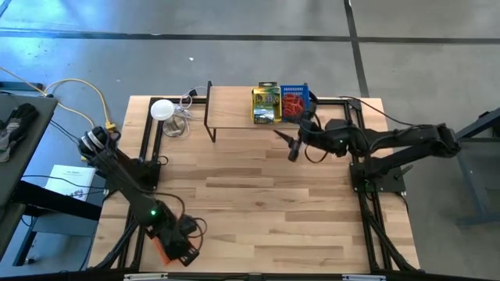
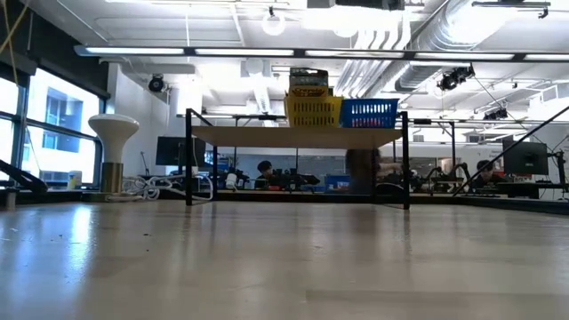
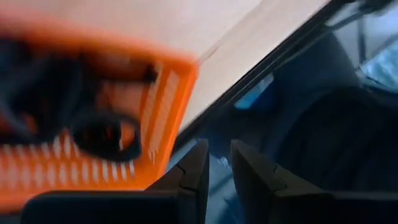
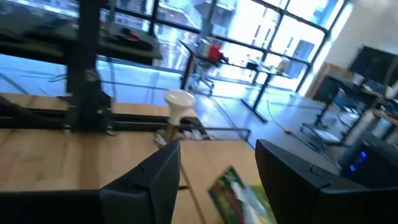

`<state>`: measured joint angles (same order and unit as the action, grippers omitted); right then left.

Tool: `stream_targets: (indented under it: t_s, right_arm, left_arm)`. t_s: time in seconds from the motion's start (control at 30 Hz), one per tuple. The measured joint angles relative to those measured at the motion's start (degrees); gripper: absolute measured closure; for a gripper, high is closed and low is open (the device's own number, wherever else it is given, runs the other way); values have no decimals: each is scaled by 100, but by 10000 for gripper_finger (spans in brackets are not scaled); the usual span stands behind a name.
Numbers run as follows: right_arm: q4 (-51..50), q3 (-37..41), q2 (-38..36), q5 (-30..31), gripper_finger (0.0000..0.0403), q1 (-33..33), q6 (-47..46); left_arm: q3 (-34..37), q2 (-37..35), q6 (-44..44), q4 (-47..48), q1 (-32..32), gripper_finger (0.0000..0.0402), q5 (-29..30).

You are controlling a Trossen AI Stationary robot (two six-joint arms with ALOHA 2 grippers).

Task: Pick & Place Office Desk Supplies
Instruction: Put the orange bin with the black rubber bands on the shelf

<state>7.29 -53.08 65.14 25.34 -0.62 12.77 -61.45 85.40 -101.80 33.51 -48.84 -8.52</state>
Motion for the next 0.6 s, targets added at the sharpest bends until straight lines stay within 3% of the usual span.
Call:
stream_targets:
  t_s: [0.13, 0.6]
  right_arm:
    - [89, 0, 0, -2, 206, -300, 82]
    - [87, 0, 0, 139, 206, -1093, 74]
  left_arm:
    - [2, 300, -749, -221, -23, 340, -540]
    - [7, 619, -577, -132, 80, 340, -521]
